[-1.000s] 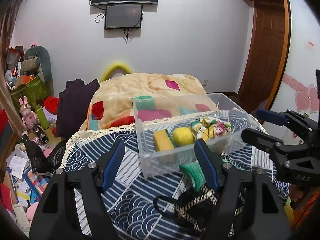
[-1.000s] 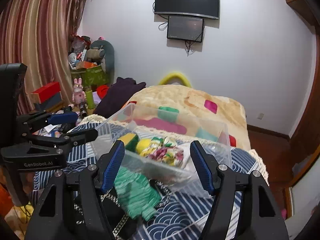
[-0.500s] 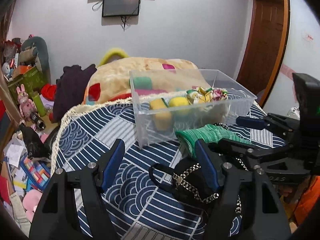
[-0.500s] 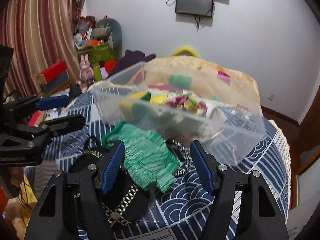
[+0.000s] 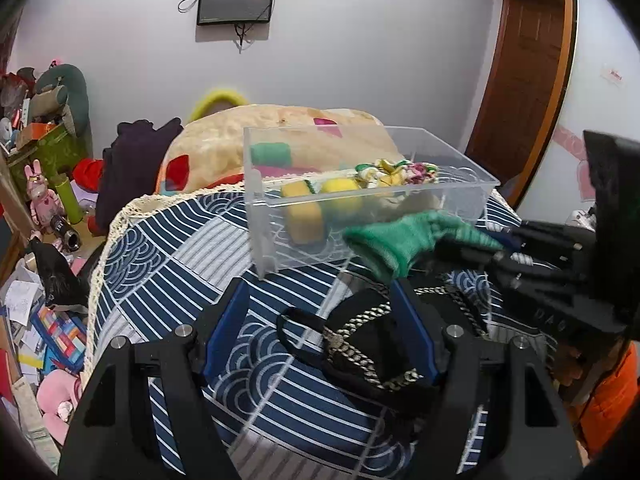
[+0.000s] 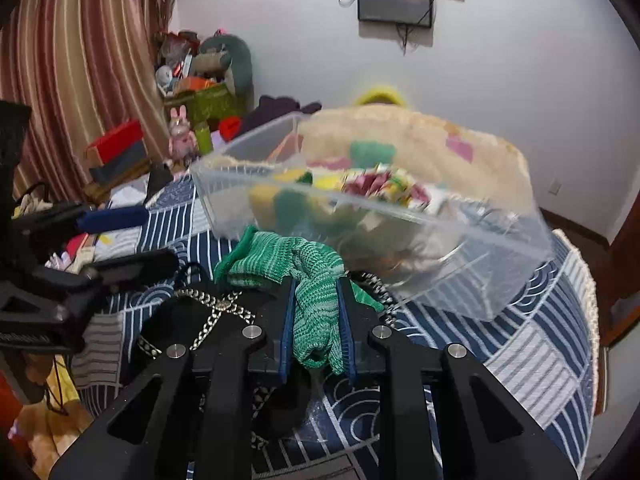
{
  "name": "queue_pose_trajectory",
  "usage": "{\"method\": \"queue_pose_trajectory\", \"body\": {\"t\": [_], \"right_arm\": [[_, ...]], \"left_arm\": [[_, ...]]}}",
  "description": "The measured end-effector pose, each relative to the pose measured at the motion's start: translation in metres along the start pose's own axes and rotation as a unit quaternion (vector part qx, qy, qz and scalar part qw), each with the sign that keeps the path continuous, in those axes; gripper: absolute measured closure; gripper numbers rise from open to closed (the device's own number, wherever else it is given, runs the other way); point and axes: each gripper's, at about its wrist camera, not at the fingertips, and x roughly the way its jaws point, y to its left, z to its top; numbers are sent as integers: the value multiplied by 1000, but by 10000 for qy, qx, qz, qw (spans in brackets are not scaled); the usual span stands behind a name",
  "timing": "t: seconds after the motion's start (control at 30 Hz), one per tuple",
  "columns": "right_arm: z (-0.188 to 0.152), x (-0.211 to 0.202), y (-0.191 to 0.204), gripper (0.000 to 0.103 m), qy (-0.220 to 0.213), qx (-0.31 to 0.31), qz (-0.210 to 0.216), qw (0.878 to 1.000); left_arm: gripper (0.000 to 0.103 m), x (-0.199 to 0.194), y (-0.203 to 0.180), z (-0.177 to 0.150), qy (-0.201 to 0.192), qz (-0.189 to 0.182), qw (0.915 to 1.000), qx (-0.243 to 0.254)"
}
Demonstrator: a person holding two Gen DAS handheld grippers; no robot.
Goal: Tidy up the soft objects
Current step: 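Grasp the green knitted glove with the right gripper while the left gripper lifts the black chain bag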
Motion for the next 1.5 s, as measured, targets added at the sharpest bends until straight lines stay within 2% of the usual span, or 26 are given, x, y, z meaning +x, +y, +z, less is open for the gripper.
{"method": "queue_pose_trajectory", "body": {"t": [0.23,0.47,0.7,0.87,0.93,1.0,1.13,1.17,1.3,1.5], "right_arm": [[3,-41,-13,86,-513,155,-208,9983],[-12,-58,-30,86,-561,363,-455,9967],[-23,-64,-42,86,-490,521,-545,9959],[-28,-69,-47,86,-531,601,-482,9956],[-30,-70,-47,86,-538,612,-451,9957],[-30,-70,-45,86,-542,601,-420,9958],[-31,-70,-43,86,-549,556,-393,9962],[-31,-70,-43,86,-548,556,-389,9962],[-31,-72,-43,86,-565,571,-364,9961],[-30,-74,-43,86,-607,560,-386,9958]], "left_arm": [[23,-2,-22,-4,12,-214,9997,124],[14,6,-49,-14,198,-519,9983,162],[8,26,-71,-28,384,-249,9978,476],[8,28,-69,-32,358,-334,9977,471],[13,29,-65,-32,350,-395,9979,380],[28,29,-59,-32,367,-432,9980,268],[39,27,-46,-32,377,-634,9973,-7],[45,26,-44,-31,361,-661,9971,-53],[64,17,-42,-28,275,-694,9972,-52],[83,0,-43,-22,57,-597,9982,38]]}}
